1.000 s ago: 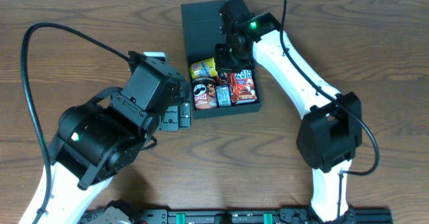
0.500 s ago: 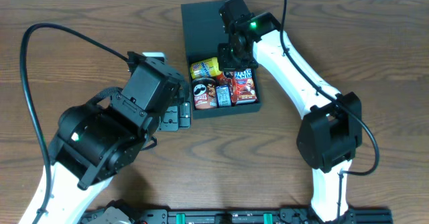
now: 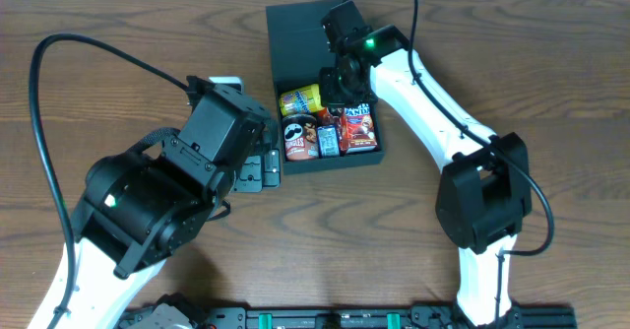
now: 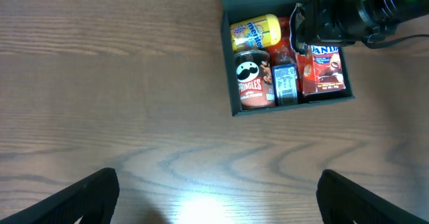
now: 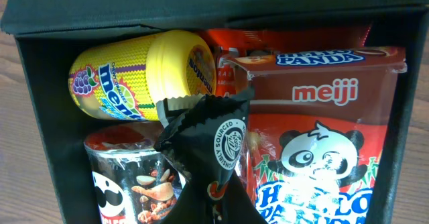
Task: Pack container
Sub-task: 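Release the candy bar and withdraw the right gripper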
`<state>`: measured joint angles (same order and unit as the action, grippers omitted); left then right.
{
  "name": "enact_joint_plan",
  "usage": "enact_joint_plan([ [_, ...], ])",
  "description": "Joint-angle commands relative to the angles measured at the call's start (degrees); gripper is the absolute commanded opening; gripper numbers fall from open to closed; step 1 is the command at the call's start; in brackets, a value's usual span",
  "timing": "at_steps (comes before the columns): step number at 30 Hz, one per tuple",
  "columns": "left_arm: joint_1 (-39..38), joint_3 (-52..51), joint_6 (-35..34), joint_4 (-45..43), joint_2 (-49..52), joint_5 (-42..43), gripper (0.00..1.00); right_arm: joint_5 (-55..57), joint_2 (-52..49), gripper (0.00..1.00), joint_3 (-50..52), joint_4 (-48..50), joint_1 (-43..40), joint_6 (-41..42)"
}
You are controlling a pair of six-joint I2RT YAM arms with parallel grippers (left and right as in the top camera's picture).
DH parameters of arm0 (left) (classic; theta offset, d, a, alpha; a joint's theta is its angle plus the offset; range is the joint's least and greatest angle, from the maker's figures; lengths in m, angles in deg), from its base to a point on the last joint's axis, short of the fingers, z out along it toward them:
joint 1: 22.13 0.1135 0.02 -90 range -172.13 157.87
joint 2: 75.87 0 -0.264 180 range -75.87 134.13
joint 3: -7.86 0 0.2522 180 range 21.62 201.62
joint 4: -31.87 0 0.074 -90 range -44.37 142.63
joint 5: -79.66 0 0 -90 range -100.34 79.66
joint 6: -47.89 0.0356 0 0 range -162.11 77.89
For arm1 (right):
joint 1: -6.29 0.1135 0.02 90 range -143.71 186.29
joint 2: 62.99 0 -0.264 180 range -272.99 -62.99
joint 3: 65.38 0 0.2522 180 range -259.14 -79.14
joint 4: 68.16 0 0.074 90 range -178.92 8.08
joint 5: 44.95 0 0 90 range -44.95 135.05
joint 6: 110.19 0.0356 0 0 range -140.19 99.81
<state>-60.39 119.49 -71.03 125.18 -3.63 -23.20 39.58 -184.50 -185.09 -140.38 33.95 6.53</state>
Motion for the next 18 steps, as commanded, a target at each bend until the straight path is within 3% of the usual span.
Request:
enact_joint_plan([
  [1,0.09,0.68,-0.92,0.37,0.00,-0.57,0.95,0.57,-0.50,0.02,0.39,0.28,0.74,0.46],
  [5,0.09,0.68,-0.92,0.39,0.00,-0.57,0.95,0.66,-0.50,0.02,0.44,0.48,1.46,0.72],
  [7,0.09,0.68,-0.92,0.39,0.00,-0.37,0.95,1.66,-0.50,0.08,0.44,0.87,1.77,2.45],
  [15,0.09,0.68,-0.87,0.42,0.00,0.44,0.95,5.49,-0.50,0.02,0.44,1.14,1.88,4.50],
  [16,0.09,0.68,-0.87,0.42,0.00,0.42,0.95,5.49,-0.50,0.05,0.44,1.11,1.88,4.50],
  [18,0.09,0.68,-0.87,0.42,0.00,0.44,0.95,5.46,-0.50,0.27,0.44,1.09,1.90,4.50],
])
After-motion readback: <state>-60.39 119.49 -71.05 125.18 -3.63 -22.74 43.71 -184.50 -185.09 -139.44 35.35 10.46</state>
